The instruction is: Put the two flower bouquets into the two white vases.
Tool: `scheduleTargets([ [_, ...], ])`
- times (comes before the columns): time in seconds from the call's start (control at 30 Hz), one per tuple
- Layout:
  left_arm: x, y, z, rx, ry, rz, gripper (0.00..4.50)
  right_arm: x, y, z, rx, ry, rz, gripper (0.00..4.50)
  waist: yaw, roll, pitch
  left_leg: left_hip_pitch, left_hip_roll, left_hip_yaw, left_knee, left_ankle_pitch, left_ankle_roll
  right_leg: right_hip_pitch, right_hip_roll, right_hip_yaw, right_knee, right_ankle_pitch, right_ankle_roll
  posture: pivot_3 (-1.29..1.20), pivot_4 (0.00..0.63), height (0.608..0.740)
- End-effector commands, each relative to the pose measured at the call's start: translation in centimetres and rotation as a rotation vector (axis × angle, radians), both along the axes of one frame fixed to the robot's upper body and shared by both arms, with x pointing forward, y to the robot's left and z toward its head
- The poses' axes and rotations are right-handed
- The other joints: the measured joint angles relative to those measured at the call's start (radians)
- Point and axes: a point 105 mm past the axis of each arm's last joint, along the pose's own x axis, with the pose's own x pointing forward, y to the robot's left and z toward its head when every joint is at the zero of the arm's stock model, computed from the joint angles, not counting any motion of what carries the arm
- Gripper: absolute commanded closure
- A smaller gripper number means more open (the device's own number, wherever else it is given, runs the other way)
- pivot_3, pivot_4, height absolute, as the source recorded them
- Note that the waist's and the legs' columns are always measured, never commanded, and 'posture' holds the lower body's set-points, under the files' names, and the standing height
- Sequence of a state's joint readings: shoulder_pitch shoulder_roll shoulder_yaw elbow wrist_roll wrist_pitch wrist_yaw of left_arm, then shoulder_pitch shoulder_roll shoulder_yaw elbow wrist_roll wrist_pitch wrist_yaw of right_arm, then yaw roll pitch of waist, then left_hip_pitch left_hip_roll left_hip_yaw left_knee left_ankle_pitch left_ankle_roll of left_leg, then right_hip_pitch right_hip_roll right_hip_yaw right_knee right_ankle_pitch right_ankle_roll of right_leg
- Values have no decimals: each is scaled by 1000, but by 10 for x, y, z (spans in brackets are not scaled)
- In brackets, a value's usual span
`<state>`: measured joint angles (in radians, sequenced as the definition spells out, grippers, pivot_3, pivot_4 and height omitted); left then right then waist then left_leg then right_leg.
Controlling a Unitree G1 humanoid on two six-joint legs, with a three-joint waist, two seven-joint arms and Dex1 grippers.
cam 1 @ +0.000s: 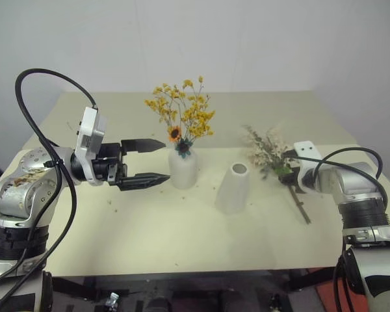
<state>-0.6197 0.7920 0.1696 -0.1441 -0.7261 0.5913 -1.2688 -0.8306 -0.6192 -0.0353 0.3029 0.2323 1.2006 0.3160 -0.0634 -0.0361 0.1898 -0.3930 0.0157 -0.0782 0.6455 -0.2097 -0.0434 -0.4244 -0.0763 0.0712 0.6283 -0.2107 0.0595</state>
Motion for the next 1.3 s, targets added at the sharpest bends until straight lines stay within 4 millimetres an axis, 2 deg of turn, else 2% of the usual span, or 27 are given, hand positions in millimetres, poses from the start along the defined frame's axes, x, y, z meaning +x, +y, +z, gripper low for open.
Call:
scheduleTargets([
  [0.03,0,-1,6,2,-39,-9,0,3,-10,43,40,-183,-100,4258,-1,0,0,0,0,0,0,0,0,0,0,0,0,0,0,0,150,740],
  [0.07,1,-1,7,1,-40,-9,0,3,-8,51,58,-227,-103,4258,-2,0,0,0,0,0,0,0,0,0,0,0,0,0,0,0,150,740],
  [0.23,4,-4,9,-3,-42,-30,0,-5,14,119,250,-580,-6,4258,-5,1,0,0,0,0,0,0,0,0,0,0,0,0,0,0,150,740],
  [0.37,6,-11,8,-3,-31,-54,0,-22,32,161,398,-852,122,4258,-6,1,1,0,0,0,0,0,0,0,0,0,1,0,0,0,150,740],
  [0.43,7,-13,8,-3,-31,-58,0,-32,39,172,469,-933,194,4258,-5,1,1,0,0,0,0,0,0,0,0,0,1,0,0,0,150,740],
  [0.63,9,-13,7,7,-1,-64,0,-66,67,198,521,-1112,413,4258,-6,2,1,0,1,0,0,0,0,0,0,0,1,0,0,0,150,740],
  [0.77,11,-14,6,32,39,-71,0,-83,93,200,553,-1167,557,4258,-7,2,1,1,1,0,-1,0,0,0,1,0,1,0,0,0,150,740],
  [1.0,13,-17,4,71,64,-95,0,-95,127,191,575,-1195,682,4258,-6,2,1,2,1,0,-1,0,0,0,1,0,2,0,0,0,150,740],
  [1.1,14,-17,4,73,63,-98,0,-95,133,189,593,-1197,693,4258,-6,3,2,1,1,0,-1,0,0,0,1,0,2,0,0,0,150,740],
  [1.3,15,-17,4,77,63,-95,0,-85,137,166,576,-1160,667,4258,-5,3,2,1,1,0,-1,0,0,0,1,0,2,0,0,0,150,740],
])
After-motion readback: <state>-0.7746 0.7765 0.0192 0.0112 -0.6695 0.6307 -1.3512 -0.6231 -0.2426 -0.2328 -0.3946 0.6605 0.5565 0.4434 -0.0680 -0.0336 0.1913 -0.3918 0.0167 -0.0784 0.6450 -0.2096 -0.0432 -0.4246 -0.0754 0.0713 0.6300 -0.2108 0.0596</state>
